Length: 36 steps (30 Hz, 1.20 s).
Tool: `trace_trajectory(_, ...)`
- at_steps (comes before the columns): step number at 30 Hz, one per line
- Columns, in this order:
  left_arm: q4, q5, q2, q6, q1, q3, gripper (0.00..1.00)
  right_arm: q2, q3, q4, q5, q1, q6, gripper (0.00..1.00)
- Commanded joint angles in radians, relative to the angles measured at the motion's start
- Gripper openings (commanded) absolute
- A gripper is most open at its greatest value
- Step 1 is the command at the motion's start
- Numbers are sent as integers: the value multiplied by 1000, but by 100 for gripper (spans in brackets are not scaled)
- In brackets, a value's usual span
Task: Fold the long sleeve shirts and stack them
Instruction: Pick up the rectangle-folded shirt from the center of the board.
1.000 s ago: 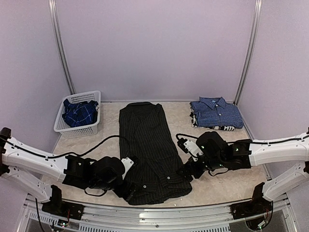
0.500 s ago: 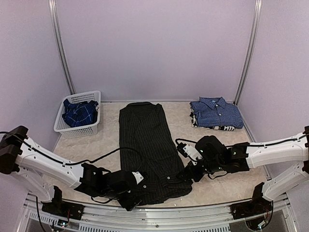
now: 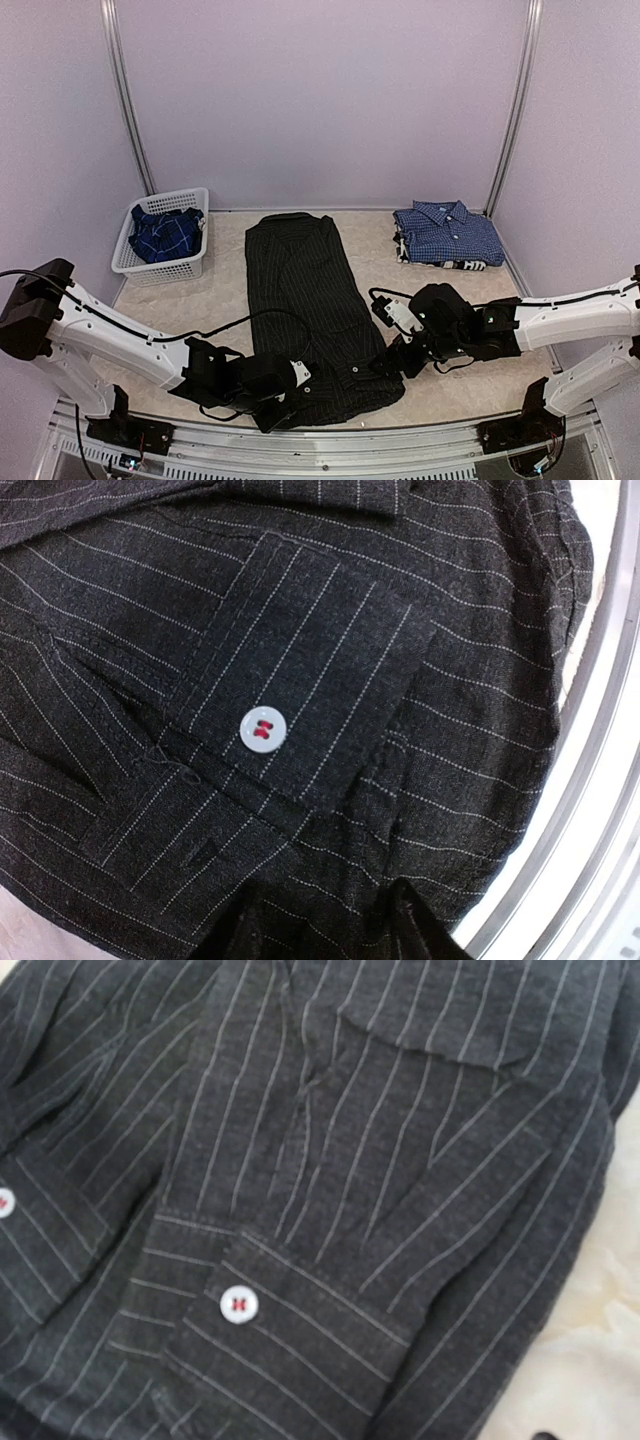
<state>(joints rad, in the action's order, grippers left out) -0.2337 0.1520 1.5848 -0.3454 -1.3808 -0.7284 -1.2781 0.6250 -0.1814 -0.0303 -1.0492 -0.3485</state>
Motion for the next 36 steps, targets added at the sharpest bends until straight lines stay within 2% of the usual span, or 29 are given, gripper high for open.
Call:
trace_trajectory(1,-27,-67,43,8,-1,-6,32,29,-8,-6,-27,-5,-14,86)
trace_trajectory(5,-24,-50,31,14,-1,-6,19,31,-8,-17,-33,-4,-15,86)
trace_trajectory(9,-22,-50,23,22,4,-9,1,42,-7,-25,-33,-5,-17,83)
trace_trajectory(10,-20,-60,24,25,8,-11,0,46,-6,-28,-28,-4,-15,83)
trace_trajectory(14,-16,-139,8,40,42,-16,0,76,-7,-26,26,-5,37,82)
trace_trajectory(17,7,-263,-25,58,95,-6,0,79,-6,-16,89,-11,68,84)
trace_trajectory(20,45,-377,-83,55,145,14,0,77,-13,4,86,-45,95,87)
trace_trajectory(24,53,-474,-139,26,187,31,0,104,-48,53,79,-88,131,87)
trace_trajectory(30,-1,-532,-201,-76,269,46,0,148,-82,93,78,-127,179,85)
trace_trajectory(36,-111,-567,-269,-132,286,32,0,82,-115,162,53,-183,154,83)
